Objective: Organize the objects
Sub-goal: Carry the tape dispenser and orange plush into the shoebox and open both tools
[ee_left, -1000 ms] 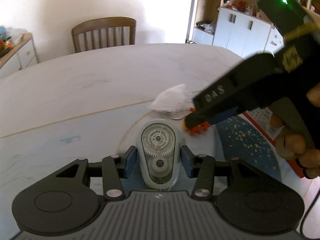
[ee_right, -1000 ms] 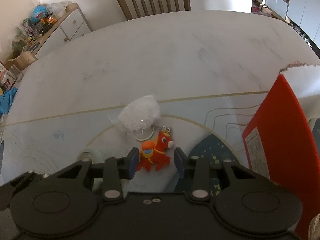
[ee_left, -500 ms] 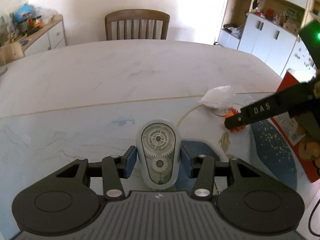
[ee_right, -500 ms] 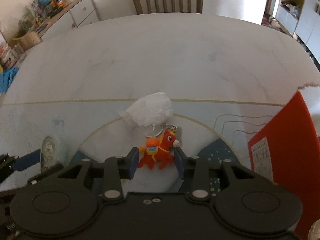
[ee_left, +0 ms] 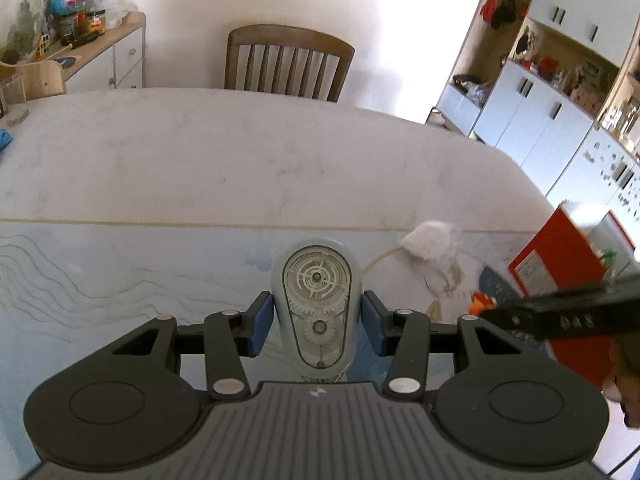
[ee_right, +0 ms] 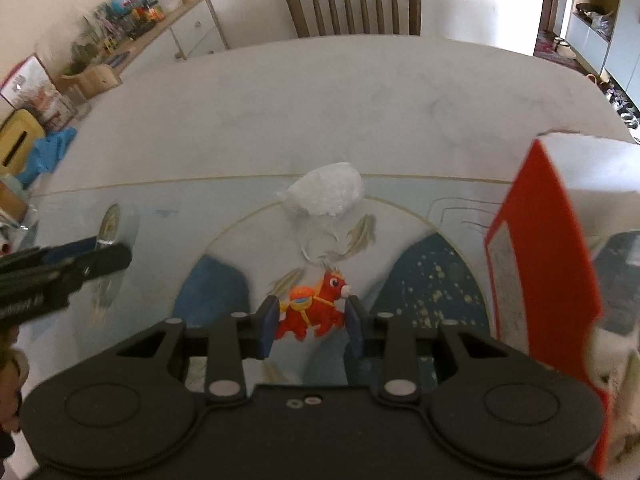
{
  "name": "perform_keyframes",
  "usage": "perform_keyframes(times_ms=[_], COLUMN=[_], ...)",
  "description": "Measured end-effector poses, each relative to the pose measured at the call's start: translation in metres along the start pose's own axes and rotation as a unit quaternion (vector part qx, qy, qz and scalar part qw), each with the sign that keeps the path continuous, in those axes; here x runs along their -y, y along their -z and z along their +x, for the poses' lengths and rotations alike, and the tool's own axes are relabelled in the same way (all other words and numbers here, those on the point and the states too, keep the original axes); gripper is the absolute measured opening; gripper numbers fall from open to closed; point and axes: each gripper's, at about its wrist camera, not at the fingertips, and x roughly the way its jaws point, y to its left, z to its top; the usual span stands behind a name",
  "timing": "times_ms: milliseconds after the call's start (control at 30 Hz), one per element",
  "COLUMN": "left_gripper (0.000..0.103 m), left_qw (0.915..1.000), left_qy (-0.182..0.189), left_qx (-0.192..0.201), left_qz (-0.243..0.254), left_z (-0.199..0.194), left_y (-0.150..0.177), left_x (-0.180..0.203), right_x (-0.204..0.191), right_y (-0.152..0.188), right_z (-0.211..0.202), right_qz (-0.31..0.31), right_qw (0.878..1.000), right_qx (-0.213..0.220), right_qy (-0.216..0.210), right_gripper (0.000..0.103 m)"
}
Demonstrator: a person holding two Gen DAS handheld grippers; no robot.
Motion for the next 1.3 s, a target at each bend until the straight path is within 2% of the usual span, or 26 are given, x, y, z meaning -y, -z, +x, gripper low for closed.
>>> perform_keyframes(times_ms=[33, 67, 100, 200, 333, 400, 467, 533, 667, 900, 1200, 1300], left_gripper=[0.047, 0.047, 0.047, 0.047, 0.047, 0.047, 0.047, 0.047, 0.047, 0.047, 0.047, 0.047], left_qw=[1.0000, 1.0000, 1.0000, 0.9999, 0.9996, 0.9995, 0.9994, 0.9992, 0.9993, 0.9995, 0.9992, 0.9991], left_qy=[0.001, 0.003, 0.005, 0.010, 0.018, 0.020, 0.022, 0.022, 0.021, 0.013, 0.013, 0.012], left_qx=[0.000, 0.000, -0.001, -0.002, 0.009, 0.012, 0.013, 0.013, 0.005, -0.011, -0.021, -0.023], left_qz=[-0.002, -0.002, -0.002, 0.005, 0.019, 0.022, 0.025, 0.031, 0.032, 0.027, 0.032, 0.034], left_z=[-0.003, -0.006, -0.009, -0.017, -0.029, -0.035, -0.040, -0.045, -0.048, -0.047, -0.049, -0.049], left_y=[-0.002, -0.005, -0.007, -0.011, -0.009, -0.006, -0.001, 0.003, 0.012, 0.026, 0.036, 0.036], left_x=[0.001, 0.002, 0.004, 0.013, 0.028, 0.035, 0.040, 0.046, 0.050, 0.049, 0.051, 0.053], right_x=[0.001, 0.002, 0.004, 0.006, 0.013, 0.015, 0.017, 0.016, 0.016, 0.014, 0.006, 0.001], right_y=[0.001, 0.002, 0.003, 0.011, 0.025, 0.034, 0.044, 0.055, 0.075, 0.091, 0.102, 0.105], right_z=[-0.007, -0.016, -0.022, -0.037, -0.049, -0.052, -0.053, -0.052, -0.047, -0.021, -0.005, -0.006], right_qz=[0.002, 0.004, 0.009, 0.019, 0.007, -0.006, -0.020, -0.025, -0.031, -0.024, -0.041, -0.057], right_qw=[1.000, 1.000, 1.000, 1.000, 1.000, 1.000, 1.000, 1.000, 0.999, 0.999, 0.998, 0.997], right_qx=[0.004, 0.009, 0.006, 0.011, 0.021, 0.018, 0.009, 0.002, -0.012, -0.024, -0.027, -0.023], right_qy=[-0.004, -0.007, -0.011, -0.022, -0.013, -0.013, -0.015, -0.014, -0.006, 0.002, 0.036, 0.046], right_gripper=[0.033, 0.012, 0.004, 0.001, 0.000, 0.005, 0.025, 0.032, 0.055, 0.057, 0.056, 0.052])
